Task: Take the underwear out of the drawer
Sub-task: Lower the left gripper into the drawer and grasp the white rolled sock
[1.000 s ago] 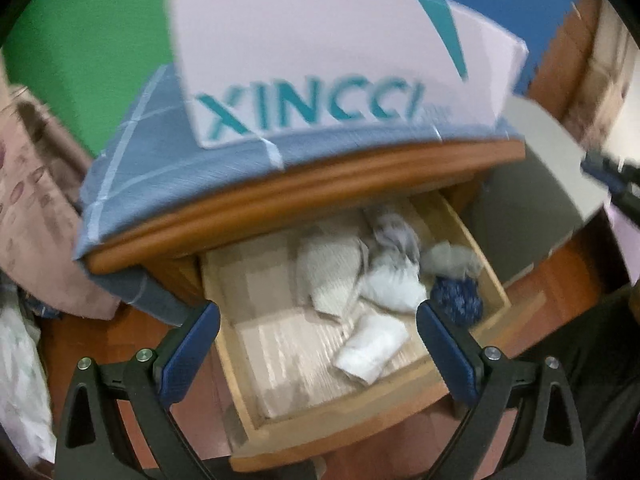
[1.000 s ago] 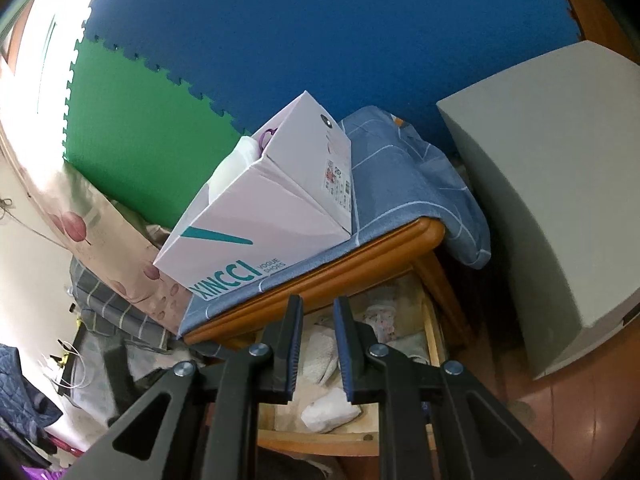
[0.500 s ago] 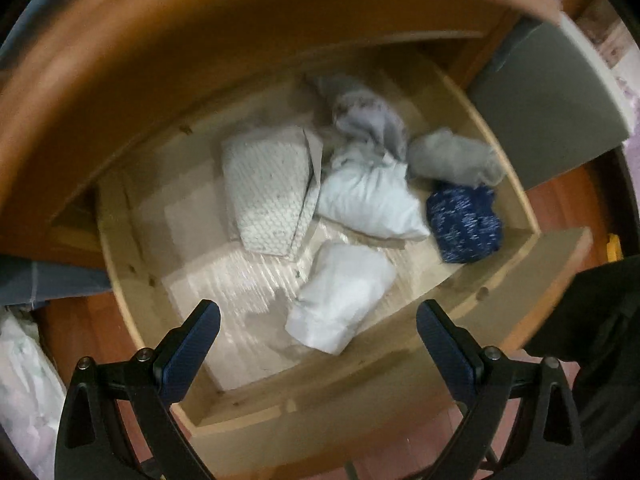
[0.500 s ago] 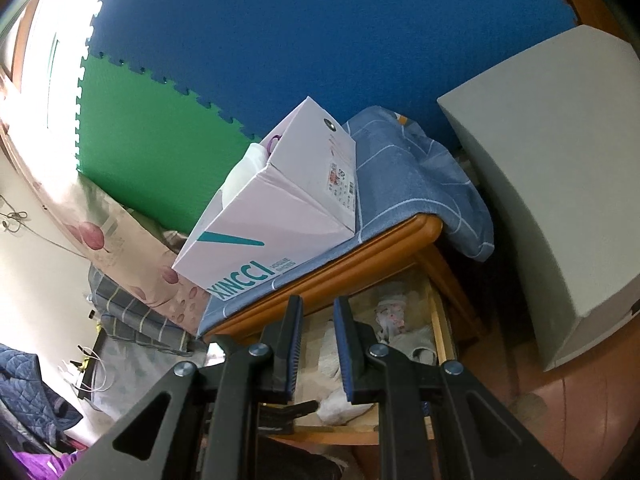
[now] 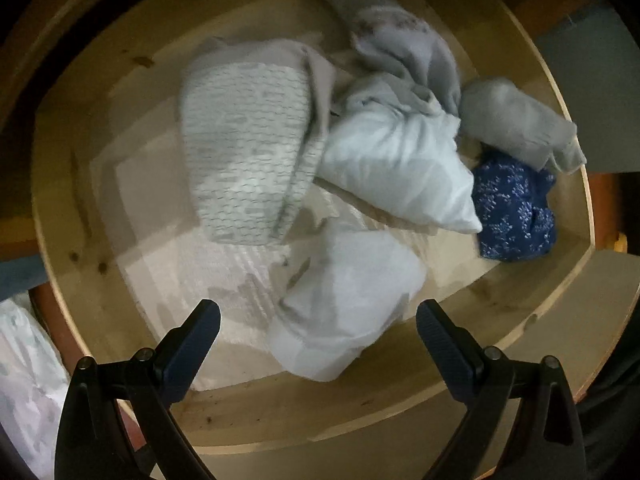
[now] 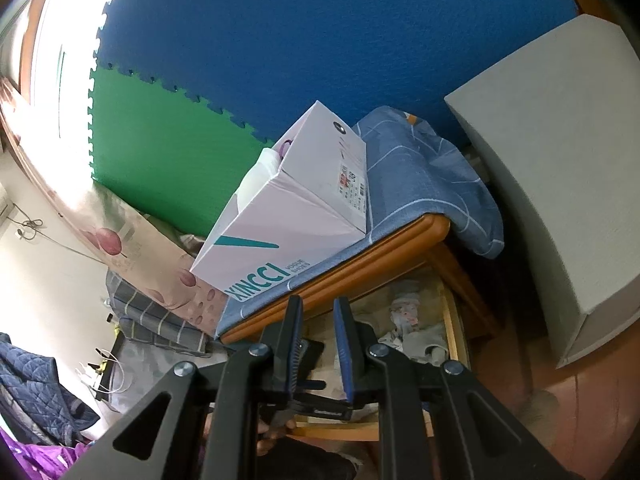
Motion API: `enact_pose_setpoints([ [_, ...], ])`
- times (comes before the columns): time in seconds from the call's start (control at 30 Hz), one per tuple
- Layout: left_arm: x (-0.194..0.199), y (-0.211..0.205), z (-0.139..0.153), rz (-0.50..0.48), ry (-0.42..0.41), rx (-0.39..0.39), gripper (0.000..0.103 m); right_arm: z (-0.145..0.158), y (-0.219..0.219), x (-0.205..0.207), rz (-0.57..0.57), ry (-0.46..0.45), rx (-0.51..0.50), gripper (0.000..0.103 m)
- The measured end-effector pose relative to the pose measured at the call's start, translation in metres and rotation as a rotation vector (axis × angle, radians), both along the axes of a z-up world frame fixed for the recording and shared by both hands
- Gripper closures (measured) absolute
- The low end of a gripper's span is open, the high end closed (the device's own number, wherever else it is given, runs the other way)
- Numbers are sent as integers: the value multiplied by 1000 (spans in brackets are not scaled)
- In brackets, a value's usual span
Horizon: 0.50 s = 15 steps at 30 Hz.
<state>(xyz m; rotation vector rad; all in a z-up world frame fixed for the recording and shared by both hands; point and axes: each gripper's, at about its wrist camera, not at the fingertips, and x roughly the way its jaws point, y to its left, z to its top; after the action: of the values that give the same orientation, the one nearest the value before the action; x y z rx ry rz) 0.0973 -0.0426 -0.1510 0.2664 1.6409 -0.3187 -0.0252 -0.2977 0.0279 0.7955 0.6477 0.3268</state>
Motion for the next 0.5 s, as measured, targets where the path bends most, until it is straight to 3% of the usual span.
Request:
enact_pose_setpoints([
  [0.1,4,-4,-9,-19,45,5,6,-2,-2,0,0,3,25,85],
  [0.2,4,-9,-24,-51,147,-4,6,-3,-6,0,-5,5,42,85],
  [0.33,4,-12,-32,-67,200,-33,6,-3,-8,0,-10,6,54,85],
  [0.5,3,-12,-44,-48,247,-67,17,-5,-7,1,-7,14,58,85],
])
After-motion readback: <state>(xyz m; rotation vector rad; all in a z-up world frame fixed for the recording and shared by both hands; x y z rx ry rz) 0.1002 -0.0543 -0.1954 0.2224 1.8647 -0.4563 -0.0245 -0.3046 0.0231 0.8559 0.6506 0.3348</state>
